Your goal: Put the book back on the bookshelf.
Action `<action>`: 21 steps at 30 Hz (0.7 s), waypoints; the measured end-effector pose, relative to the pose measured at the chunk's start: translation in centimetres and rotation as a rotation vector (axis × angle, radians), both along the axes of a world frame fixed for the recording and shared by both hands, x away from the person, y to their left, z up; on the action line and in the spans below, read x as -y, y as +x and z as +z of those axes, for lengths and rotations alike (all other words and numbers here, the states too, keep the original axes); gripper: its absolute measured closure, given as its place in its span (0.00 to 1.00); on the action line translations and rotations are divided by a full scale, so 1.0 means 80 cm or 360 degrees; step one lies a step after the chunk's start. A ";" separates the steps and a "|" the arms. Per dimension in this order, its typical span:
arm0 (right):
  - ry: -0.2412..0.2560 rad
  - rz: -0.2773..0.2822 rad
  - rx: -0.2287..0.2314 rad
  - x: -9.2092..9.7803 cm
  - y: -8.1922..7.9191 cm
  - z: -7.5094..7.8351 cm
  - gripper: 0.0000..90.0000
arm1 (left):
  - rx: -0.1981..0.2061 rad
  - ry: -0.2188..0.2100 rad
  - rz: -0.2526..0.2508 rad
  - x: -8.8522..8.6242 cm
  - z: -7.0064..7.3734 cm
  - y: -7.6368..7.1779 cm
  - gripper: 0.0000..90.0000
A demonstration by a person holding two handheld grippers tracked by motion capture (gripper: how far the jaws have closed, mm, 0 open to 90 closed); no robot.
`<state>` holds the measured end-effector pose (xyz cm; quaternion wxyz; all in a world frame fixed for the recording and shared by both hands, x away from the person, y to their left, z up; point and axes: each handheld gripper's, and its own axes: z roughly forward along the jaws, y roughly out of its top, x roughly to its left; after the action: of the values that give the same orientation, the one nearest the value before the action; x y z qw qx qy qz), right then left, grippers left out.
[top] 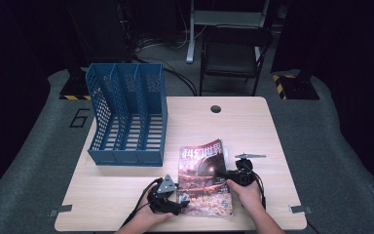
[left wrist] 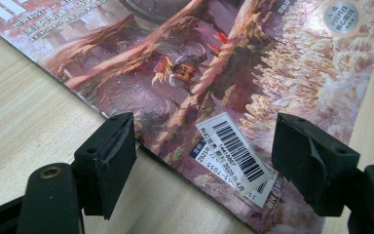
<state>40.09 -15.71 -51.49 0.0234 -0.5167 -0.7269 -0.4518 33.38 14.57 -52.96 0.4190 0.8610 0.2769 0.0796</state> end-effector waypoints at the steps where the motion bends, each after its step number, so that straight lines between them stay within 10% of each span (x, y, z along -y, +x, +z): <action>1: -0.0002 0.0004 0.0009 0.000 -0.001 0.001 0.92 | 0.0000 0.0000 -0.0001 0.000 0.000 0.000 0.27; 21: -0.0073 0.0007 0.0250 -0.015 -0.023 0.021 0.96 | -0.0064 0.0042 -0.0008 0.002 0.006 0.010 0.26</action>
<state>38.24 -14.50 -49.82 -0.0447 -0.4783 -0.7379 -0.4740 34.17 14.45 -52.51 0.4022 0.8686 0.2820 0.0648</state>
